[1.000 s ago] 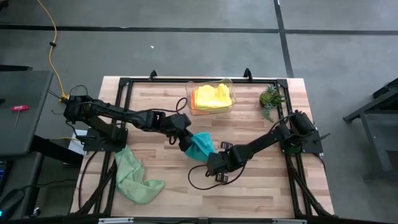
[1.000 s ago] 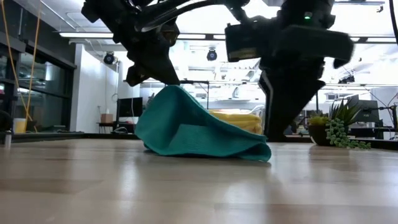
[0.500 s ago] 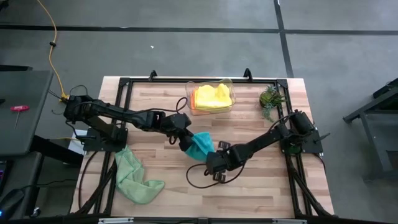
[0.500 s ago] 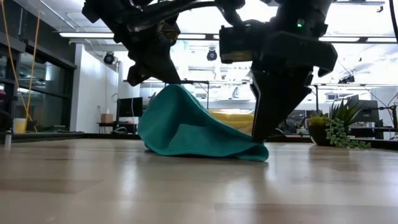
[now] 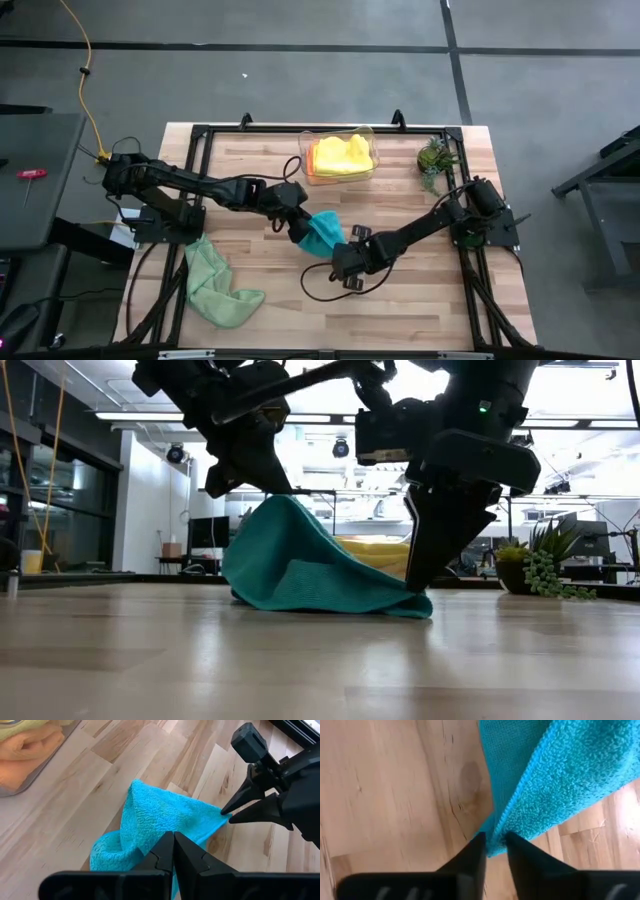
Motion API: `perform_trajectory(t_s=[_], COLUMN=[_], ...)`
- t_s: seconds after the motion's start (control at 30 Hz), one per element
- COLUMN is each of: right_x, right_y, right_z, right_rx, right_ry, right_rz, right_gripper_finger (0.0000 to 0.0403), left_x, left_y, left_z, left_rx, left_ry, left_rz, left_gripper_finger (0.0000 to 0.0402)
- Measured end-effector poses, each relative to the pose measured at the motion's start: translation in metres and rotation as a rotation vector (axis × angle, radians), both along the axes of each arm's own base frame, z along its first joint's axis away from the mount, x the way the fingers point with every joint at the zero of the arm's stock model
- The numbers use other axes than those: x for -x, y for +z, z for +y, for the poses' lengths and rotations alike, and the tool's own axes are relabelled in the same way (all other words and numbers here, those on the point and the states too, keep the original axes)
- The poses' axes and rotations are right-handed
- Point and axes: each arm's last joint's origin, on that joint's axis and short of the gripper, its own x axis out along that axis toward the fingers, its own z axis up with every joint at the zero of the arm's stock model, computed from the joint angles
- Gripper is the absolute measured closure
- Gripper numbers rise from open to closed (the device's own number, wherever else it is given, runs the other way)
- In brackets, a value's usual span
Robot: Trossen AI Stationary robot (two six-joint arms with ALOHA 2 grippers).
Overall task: Fold microfiber towels
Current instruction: Fold the blue microfiber towel
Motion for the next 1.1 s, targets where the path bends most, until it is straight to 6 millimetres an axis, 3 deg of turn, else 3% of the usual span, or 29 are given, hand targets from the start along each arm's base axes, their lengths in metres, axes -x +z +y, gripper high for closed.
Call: perform_trajectory(t_s=[0.17, 0.4, 0.67, 0.8, 0.93, 1.1], right_x=[0.002, 0.012, 0.031, 0.049, 0.063, 0.073], right_y=[0.004, 0.031, 0.065, 0.073, 0.082, 0.089], right_z=[-0.002, -0.016, -0.049, -0.063, -0.071, -0.079], right_rx=[0.005, 0.038, 0.045, -0.01, -0.091, -0.132], right_ry=[0.017, 0.034, -0.034, -0.105, -0.161, -0.234], right_rz=[0.008, 0.021, -0.026, -0.098, -0.168, -0.22], right_gripper_finger=[0.0395, 0.0401, 0.0402, 0.0402, 0.0403, 0.0403], left_x=[0.0, 0.0, 0.0, 0.0, 0.001, 0.005], left_y=[0.0, 0.0, 0.0, 0.014, 0.021, 0.018], left_z=[0.0, 0.0, 0.0, 0.005, 0.008, 0.01], left_rx=[0.0, -0.001, -0.048, -0.088, -0.146, -0.152], left_ry=[-0.001, -0.004, -0.075, -0.126, -0.171, -0.185], left_rz=[0.0, 0.0, 0.008, -0.004, 0.018, 0.075], left_gripper_finger=[0.0402, 0.0401, 0.0401, 0.0399, 0.0373, 0.0313])
